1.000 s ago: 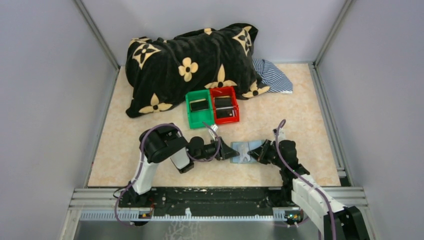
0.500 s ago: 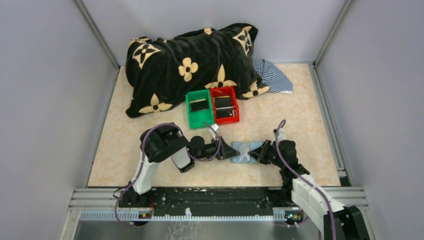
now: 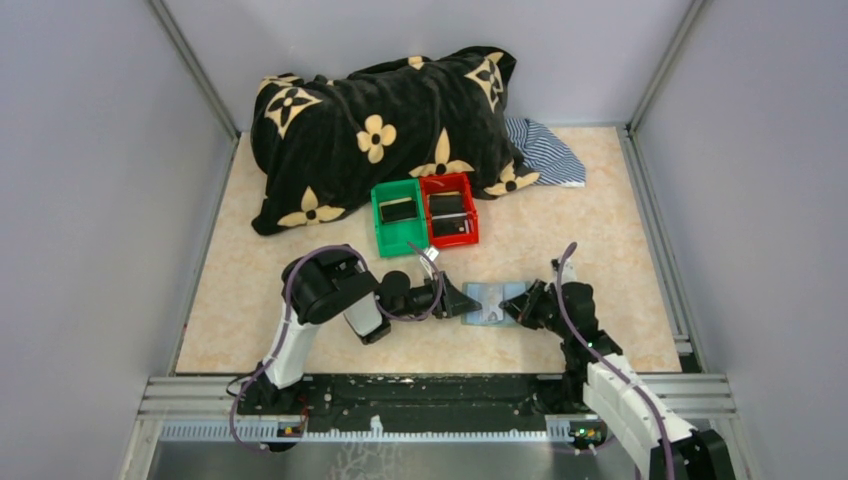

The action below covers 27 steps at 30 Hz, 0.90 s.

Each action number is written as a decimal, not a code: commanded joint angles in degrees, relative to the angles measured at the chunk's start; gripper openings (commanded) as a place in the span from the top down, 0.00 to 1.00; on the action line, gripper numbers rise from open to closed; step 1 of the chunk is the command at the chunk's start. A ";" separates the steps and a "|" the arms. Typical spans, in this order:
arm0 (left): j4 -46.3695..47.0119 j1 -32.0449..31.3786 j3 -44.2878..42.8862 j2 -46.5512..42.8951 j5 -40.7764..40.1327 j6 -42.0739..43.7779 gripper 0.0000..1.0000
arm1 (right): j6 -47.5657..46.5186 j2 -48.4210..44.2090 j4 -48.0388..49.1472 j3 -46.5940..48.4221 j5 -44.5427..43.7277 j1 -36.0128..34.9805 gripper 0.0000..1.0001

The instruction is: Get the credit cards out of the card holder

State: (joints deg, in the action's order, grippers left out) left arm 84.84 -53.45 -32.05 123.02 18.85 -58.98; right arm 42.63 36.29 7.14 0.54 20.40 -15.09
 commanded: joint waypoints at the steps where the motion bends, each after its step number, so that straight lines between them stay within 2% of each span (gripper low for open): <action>1: 0.34 0.58 -0.12 1.93 0.38 -0.11 0.52 | -0.79 -4.16 -6.97 2.82 -6.05 0.37 1.00; 9: 1.97 0.94 -0.11 2.92 0.82 -1.26 0.52 | 1.24 -9.79 -14.69 3.78 -10.99 0.77 1.00; 14: 2.76 1.01 -0.15 2.28 1.44 -1.50 0.53 | 0.15 -10.77 -14.97 4.22 -9.88 0.77 1.00; 22: 0.04 0.69 -3.07 -3.42 4.42 -0.33 0.52 | -0.20 -8.70 -12.52 3.40 -7.50 0.77 1.00; 27: 4.04 -0.33 -7.18 0.95 6.15 -3.79 0.53 | 0.17 -6.90 -10.50 2.54 -6.48 0.77 1.00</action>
State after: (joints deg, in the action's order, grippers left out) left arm 85.12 -53.32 -36.71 121.60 22.81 -61.04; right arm 43.16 28.51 -6.28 2.04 12.84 -14.81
